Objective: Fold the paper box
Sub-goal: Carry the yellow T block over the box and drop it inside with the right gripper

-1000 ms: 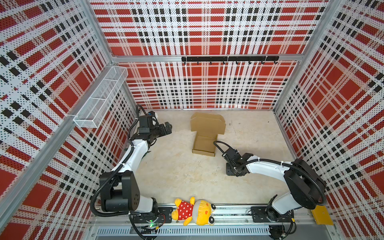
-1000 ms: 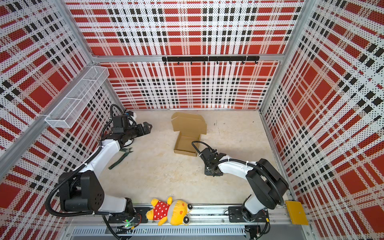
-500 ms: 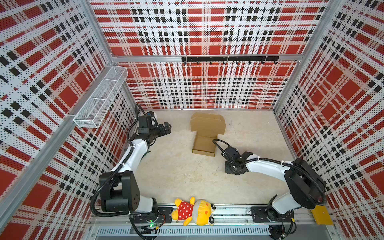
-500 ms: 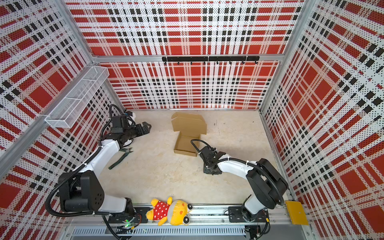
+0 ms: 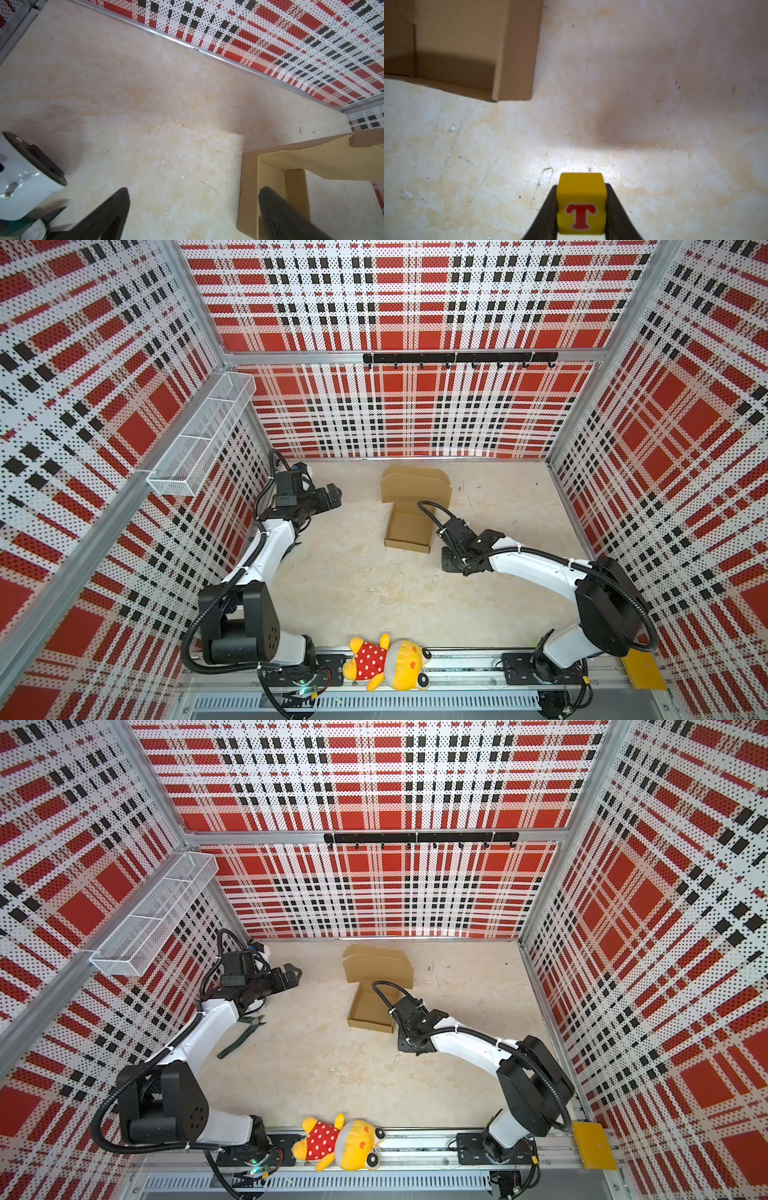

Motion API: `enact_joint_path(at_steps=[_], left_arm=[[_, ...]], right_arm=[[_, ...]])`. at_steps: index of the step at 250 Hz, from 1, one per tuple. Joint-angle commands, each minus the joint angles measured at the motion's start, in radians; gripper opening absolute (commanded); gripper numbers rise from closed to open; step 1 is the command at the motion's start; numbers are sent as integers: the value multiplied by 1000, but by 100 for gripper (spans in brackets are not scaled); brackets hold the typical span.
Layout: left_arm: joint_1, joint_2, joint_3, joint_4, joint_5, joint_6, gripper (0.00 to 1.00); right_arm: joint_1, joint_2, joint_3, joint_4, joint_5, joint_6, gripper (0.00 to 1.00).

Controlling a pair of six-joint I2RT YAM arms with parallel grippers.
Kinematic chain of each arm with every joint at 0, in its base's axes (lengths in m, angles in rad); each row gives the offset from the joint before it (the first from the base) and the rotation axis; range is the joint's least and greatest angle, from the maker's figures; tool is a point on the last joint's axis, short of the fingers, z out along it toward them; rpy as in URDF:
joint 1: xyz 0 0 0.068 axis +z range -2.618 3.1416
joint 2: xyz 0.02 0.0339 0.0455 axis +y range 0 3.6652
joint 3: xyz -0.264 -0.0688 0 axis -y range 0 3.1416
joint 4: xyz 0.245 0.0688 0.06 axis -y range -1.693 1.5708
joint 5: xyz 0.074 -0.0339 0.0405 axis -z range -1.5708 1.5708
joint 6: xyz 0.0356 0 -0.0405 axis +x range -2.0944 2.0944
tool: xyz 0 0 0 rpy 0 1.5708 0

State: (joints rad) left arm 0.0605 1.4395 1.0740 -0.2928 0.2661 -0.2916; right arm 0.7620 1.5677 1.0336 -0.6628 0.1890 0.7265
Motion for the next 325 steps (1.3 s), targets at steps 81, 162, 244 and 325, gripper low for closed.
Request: enact_joint_path(at_steps=[81,162,244,325], left_arm=[[11,-17,-9,21,4,-14,100],[11,-14,-5,21,9,-18,99],[13,-22,-1,17,19,-24,99],[12,-25,-3,21,16,-21,99]], right_arm=[[22,144,241,42,27,-105,31],[23,294,410,75,1,-174,31],[23,394,488,147,58,-193,30],[17,459,485,254,115,-192,30]])
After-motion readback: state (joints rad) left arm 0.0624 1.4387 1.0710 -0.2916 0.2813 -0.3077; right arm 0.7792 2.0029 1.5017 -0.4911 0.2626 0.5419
